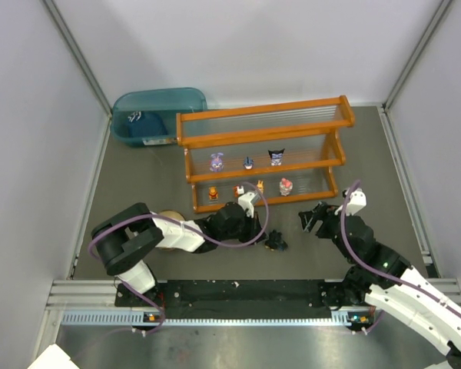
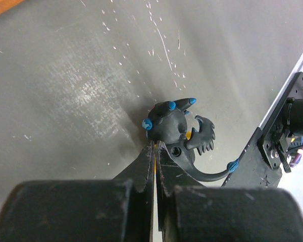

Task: Place and organize the plastic toys onto the shelf

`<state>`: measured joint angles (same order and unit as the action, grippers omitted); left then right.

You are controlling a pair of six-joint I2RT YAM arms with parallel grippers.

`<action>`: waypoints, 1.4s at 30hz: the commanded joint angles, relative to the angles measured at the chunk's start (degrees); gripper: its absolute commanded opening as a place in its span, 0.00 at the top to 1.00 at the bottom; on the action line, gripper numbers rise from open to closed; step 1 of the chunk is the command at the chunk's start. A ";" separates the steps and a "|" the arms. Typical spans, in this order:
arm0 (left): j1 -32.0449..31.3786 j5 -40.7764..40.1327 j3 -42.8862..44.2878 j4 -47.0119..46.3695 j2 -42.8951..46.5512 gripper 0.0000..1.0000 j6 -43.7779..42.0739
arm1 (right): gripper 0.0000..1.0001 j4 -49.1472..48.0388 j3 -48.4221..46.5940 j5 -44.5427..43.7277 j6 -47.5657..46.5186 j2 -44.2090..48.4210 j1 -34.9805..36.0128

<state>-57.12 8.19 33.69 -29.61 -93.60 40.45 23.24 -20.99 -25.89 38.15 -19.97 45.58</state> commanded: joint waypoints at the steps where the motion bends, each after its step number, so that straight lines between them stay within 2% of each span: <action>1: -0.18 3.15 -1.35 -6.25 2.02 1.00 0.60 | 0.23 1.01 -1.24 -1.00 0.08 1.77 0.38; 3: -0.18 3.24 -1.35 -6.43 2.02 0.97 1.12 | 0.23 1.36 -1.24 -1.00 0.08 2.04 0.38; 4: -0.18 3.24 -1.44 -7.04 2.02 0.80 1.82 | 0.23 1.54 -1.24 -1.09 0.08 2.12 0.38; 6: -0.18 3.50 -1.26 -7.31 2.20 0.65 2.62 | 0.23 1.72 -1.16 -1.09 0.26 2.21 0.38; 7: -0.18 3.42 -1.35 -7.40 2.46 0.49 2.88 | 0.23 1.80 -1.15 -1.01 0.43 2.21 0.38; 11: -0.18 2.98 -1.00 -7.22 3.42 0.37 3.32 | 0.22 1.80 -0.89 -0.92 0.61 2.30 0.47; 18: -1.93 2.19 3.57 -0.72 2.73 0.32 2.27 | 0.22 1.98 -0.63 -1.09 0.43 2.65 0.38; 39: -4.49 -5.02 10.16 13.08 -1.84 0.34 4.82 | 0.22 2.15 -0.10 -1.36 0.17 3.97 0.39; 42: -4.66 -4.41 11.04 13.78 -2.63 0.36 4.73 | 0.22 2.24 0.16 -1.36 0.17 4.58 0.38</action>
<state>-61.30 4.58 42.17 -16.60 -95.00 44.97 26.24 -20.99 -26.26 38.17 -16.58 45.58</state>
